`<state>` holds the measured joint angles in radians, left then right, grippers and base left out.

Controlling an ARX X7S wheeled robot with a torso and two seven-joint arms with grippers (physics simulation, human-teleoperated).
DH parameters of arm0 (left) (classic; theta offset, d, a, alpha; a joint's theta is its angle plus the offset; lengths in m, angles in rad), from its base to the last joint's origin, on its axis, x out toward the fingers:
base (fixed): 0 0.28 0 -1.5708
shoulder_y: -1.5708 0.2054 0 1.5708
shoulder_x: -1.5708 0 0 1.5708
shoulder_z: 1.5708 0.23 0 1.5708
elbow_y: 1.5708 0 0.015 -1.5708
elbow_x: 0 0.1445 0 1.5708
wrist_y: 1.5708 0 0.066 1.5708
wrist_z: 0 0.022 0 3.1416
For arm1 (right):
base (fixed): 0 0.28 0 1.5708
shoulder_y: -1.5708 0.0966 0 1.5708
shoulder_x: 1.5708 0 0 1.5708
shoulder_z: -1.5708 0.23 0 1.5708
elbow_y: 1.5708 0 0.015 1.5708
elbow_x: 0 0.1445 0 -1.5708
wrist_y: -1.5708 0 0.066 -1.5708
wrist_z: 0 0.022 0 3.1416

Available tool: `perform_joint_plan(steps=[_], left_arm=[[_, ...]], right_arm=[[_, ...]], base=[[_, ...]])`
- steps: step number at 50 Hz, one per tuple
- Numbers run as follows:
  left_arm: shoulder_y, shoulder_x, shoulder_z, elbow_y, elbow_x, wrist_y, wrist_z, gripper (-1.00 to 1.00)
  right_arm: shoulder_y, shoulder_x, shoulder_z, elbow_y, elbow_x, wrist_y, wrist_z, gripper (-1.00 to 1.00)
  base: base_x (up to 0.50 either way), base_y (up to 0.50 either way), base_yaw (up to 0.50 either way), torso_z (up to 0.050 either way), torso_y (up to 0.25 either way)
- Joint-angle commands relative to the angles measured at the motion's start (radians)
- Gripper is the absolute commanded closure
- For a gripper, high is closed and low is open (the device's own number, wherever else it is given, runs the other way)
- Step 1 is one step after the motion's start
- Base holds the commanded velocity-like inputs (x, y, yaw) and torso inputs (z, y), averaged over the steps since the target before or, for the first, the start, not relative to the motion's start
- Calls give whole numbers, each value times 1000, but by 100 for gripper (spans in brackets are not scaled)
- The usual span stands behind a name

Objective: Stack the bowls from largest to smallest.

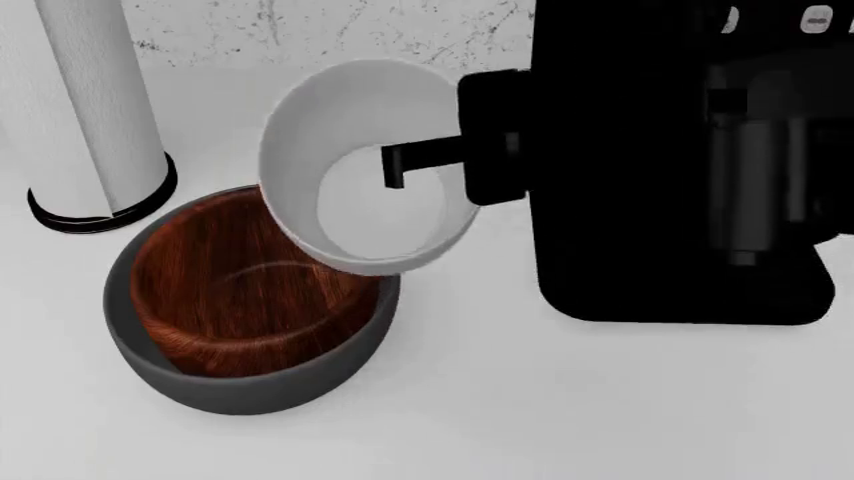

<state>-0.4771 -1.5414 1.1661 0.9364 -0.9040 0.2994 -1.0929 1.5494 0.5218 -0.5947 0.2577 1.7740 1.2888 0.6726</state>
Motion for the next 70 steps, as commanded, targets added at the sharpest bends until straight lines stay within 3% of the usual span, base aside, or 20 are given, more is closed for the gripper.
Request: perform_joint_plan(steps=[1,11,23,44,57,58,70], left_arm=[[-12,-5,-11,8,-7,9,-1,-100],[40,-29,38,56,110,68,-76,-100],[31,-29,26,58,99,71,-77,-100],[47,-29,38,53,122,88,-84,-100],[53,-29,42,56,131,87,-88,-100],[52,-29,41,55,128,87,-89,-100],[68,-29,54,59,162,96,-125,-100]], right_arm=[[74,-171,-36,179,50,-26,56,100],[132,-346,-109,380,-4,-54,19,100],[149,-493,-251,646,-170,-120,-151,100],[94,-506,-382,661,-208,-214,-201,100],[87,-506,-382,673,-163,-244,-168,100],[86,-505,-378,670,-155,-246,-159,-100],[56,-469,-363,574,-114,-258,-100,-100]], base=[[0,0,0,0,0],[0,0,0,0,0],[0,0,0,0,0],[0,0,0,0,0],[0,0,0,0,0],[0,0,0,0,0],[0,0,0,0,0]])
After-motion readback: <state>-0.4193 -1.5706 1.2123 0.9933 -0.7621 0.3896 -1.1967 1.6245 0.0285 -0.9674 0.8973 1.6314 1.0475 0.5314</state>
